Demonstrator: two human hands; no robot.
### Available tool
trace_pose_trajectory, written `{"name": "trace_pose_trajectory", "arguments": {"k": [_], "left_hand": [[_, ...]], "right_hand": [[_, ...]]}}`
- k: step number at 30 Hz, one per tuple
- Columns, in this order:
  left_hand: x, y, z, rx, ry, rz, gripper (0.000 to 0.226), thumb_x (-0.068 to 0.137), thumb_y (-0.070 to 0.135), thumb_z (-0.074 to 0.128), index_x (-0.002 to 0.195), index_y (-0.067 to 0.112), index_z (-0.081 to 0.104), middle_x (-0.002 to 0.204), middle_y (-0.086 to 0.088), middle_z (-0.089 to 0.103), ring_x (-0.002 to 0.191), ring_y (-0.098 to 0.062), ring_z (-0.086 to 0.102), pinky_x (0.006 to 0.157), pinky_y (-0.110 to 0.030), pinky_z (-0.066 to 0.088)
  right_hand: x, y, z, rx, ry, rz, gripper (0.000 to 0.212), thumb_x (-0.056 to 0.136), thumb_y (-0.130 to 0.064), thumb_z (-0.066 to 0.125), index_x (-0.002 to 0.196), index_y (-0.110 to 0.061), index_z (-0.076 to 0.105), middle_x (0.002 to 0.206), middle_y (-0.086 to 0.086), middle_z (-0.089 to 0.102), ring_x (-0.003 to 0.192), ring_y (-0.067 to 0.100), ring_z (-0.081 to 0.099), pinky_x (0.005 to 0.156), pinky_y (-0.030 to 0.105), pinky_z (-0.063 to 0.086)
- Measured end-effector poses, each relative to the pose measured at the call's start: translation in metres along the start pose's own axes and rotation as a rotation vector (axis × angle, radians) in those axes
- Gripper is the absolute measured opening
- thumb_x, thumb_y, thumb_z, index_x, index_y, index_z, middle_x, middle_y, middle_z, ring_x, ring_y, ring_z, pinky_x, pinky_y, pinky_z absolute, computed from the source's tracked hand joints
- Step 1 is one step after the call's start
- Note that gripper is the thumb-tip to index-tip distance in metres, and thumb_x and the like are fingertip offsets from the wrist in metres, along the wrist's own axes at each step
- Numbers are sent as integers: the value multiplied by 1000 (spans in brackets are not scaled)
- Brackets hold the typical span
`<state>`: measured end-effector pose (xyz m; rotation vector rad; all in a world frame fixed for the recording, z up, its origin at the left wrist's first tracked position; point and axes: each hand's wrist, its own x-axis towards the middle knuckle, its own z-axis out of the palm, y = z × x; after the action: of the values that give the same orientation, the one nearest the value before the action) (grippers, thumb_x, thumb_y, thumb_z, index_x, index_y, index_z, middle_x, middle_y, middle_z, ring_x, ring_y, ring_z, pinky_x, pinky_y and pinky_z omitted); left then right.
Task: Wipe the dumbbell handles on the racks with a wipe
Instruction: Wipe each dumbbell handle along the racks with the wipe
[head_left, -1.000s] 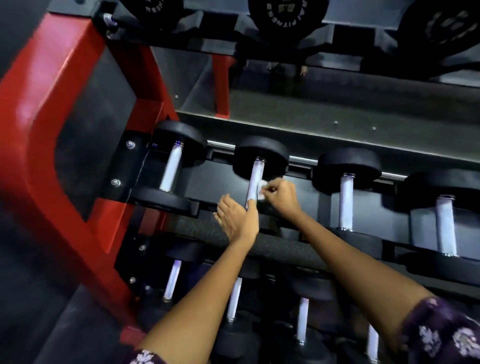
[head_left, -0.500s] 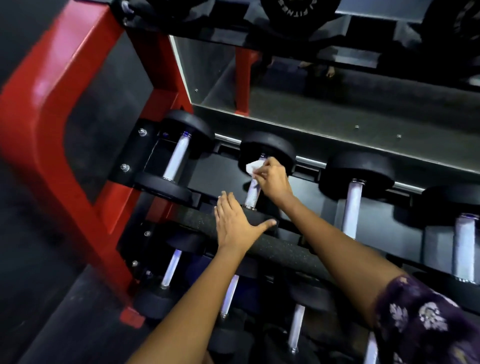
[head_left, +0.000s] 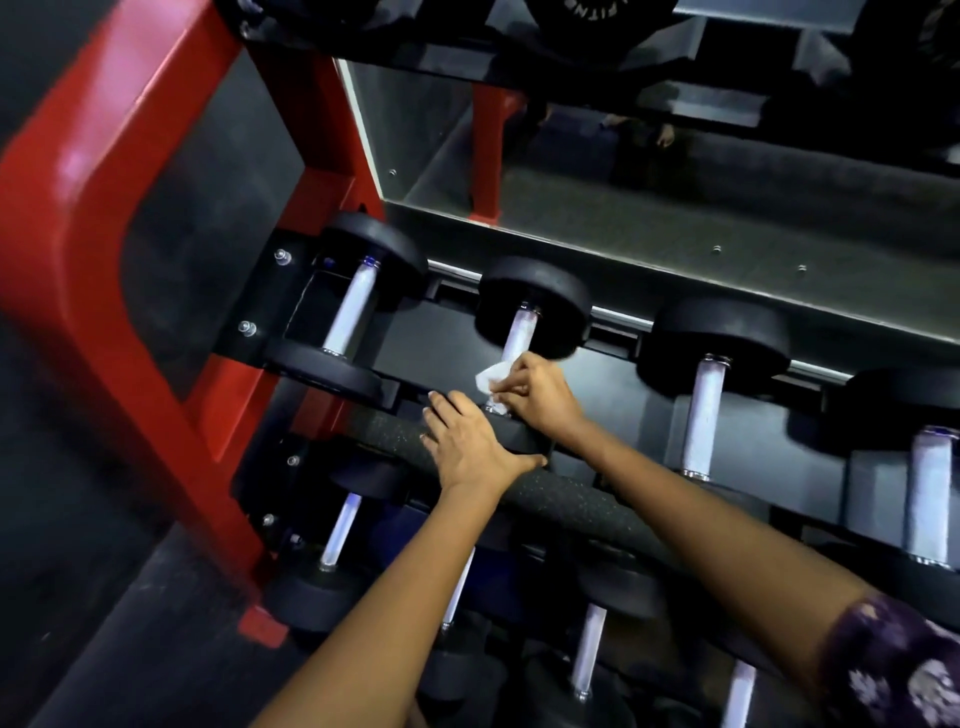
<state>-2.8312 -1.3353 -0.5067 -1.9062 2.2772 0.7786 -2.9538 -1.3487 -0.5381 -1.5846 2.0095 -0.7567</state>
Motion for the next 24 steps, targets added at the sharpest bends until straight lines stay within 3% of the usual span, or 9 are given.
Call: {"name": "trace_pose_trajectory", "arguments": {"k": [3,5,7,8,11,13,16,20,24], "left_hand": [[0,1,-2,17,-19,10,128,57,63,82,145,4,11,158,-19,5,146,-35,7,112,-56,26],[0,1,-1,-10,-27,8,126,57,62,83,144,5,12,158,-17,3,146,-35,6,108,-56,36],[0,0,-2,-16,-28,10,125,56,62,84,143,5,14,158,-17,3,146,-35,5,105,-53,41],[0,-1,-2,-13,-30,11,124,56,62,84,143,5,15,159,-18,3,146,-36,5,104,-53,42],[-1,0,-2,51,-37,19,127,57,65,82,145,5,12,159,-19,1,147,-37,5,105,-63,34],[-1,1,-3,101,-31,37,128,58,68,78,146,4,11,159,-20,1,147,-38,4,107,-67,26],[1,1,-3,114,-25,49,130,59,70,77,147,4,8,159,-21,0,148,-37,2,108,-67,22],[1,-2,-1,101,-27,56,134,59,69,77,149,3,4,160,-19,-1,148,-35,0,109,-67,21],[2,-5,-3,34,-42,90,138,58,71,77,151,4,-1,160,-16,-2,148,-34,-2,110,-64,20]], "right_hand": [[25,11,-20,102,117,113,14,76,-1,71,90,1,74,79,-2,55,71,17,59,65,12,48],[41,13,-28,134,216,172,15,78,-1,69,92,1,73,85,6,62,74,20,59,55,12,48],[36,7,-19,54,175,122,17,78,-6,70,93,2,72,89,1,56,78,12,51,59,7,40],[27,3,-10,2,96,73,20,78,-9,71,94,2,71,85,-5,51,76,9,48,65,12,40],[10,2,0,-97,-98,-21,21,78,-15,72,94,-1,72,88,0,53,77,11,52,73,22,40],[25,4,-12,-128,-41,-6,17,80,-15,71,93,-5,74,99,13,56,90,23,57,73,19,35],[46,3,-23,-176,69,94,18,85,-13,62,99,-4,71,103,14,51,97,25,55,74,22,35],[20,-6,-6,-302,-199,-136,22,91,-7,50,105,2,64,112,20,53,107,32,48,83,28,33],[11,-5,-24,-182,-375,-199,22,83,-1,60,102,-2,71,96,17,58,88,26,56,69,16,32]]}}
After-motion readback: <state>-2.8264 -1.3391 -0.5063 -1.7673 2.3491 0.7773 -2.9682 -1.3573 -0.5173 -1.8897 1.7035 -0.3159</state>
